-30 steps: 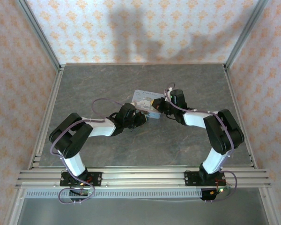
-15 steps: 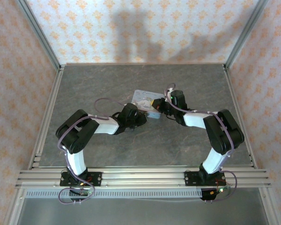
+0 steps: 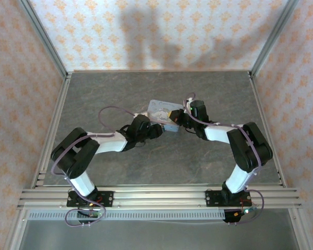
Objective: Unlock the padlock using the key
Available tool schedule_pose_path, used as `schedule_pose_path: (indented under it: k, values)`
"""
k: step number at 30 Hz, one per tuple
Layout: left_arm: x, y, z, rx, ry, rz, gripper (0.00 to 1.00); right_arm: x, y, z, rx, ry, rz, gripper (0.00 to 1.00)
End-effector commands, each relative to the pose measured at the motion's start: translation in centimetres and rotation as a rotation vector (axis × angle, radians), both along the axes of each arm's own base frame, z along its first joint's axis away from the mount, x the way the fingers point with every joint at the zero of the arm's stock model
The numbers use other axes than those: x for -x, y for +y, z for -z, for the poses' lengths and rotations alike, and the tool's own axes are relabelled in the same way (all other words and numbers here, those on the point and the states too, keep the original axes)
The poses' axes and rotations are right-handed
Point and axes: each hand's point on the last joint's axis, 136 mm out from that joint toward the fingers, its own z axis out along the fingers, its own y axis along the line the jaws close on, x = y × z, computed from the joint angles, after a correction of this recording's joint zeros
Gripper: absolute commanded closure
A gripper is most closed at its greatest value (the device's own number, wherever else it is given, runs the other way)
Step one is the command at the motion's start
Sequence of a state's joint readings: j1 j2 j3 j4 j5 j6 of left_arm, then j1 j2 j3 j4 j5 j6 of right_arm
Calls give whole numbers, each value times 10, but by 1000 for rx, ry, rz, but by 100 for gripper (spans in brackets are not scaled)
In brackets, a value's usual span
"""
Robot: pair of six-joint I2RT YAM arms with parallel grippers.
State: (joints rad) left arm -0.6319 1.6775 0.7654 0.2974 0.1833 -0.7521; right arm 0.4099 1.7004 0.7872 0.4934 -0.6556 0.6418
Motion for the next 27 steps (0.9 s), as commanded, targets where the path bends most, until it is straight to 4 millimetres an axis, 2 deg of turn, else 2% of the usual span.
schedule_pose_path:
  k: [1,7,11,15,19,27]
  values:
    - [3,24,-1,-141,-46,-7,37,11,1,-7,29,-1,-33,100]
    - [6,27,-8,-224,-98,55,31,-8,12,-17,29,-34,-55,100]
    - [7,26,-8,-263,-128,111,29,-23,18,-11,47,-33,-64,100]
    - [7,21,-6,-268,-138,144,28,-27,20,2,65,-4,-68,100]
    - [4,10,-3,-248,-147,175,28,-16,16,17,88,38,-73,100]
    - [4,-2,1,-264,-162,208,29,25,23,35,95,113,-94,100]
